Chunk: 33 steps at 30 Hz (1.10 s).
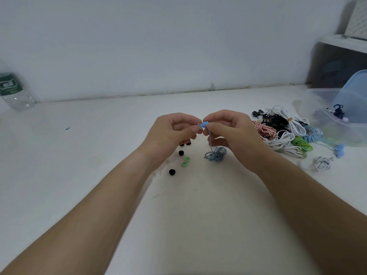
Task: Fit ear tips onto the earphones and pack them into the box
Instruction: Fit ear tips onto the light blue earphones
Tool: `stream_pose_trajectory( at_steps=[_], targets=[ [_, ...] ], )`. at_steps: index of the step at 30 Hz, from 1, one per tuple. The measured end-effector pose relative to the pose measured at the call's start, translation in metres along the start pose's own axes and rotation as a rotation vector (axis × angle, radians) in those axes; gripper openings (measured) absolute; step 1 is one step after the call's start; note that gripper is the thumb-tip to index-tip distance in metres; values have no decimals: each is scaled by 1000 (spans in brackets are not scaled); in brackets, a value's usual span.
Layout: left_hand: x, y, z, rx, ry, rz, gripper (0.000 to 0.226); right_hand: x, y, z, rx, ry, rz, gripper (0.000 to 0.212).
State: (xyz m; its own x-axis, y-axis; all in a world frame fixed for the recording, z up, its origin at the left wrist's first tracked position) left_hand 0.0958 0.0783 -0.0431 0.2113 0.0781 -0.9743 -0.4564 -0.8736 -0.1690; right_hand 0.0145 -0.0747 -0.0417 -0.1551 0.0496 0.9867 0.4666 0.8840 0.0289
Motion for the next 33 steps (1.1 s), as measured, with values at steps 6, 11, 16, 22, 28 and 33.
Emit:
stream_pose_trajectory(
  at_steps=[6,11,16,22,28,33],
  targets=[
    [-1,-1,1,-4,-9,11,12,-1,-1,-1,-13,1,13,14],
    [-2,-2,3,-19,-22,26,15,-4,-2,-3,-18,1,21,12],
    [-4,-3,3,-6,-23,22,11,-4,-4,-4,48,18,4,14],
    [-5,-3,3,29,-38,34,14,-4,-7,-4,119,9,-6,16],
    [-6,-2,5,56,-55,62,9,-3,-8,-4,151,-5,-14,18],
    [-7,-1,6,43,-63,72,10,-2,-8,-3,138,-34,-1,17]
  ],
)
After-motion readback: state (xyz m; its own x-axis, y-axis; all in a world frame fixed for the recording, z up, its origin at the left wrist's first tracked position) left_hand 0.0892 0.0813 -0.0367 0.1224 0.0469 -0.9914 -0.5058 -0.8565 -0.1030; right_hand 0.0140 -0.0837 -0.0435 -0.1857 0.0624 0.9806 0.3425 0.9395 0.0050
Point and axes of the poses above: each hand's wrist, its own z-axis away from the middle knuckle, its own y-axis out of the palm, x = y × z, the point moved 4 cm from there along -z, towards the middle knuckle, and after that the axes turned 10 degrees about -x, right-handed, at the moved point
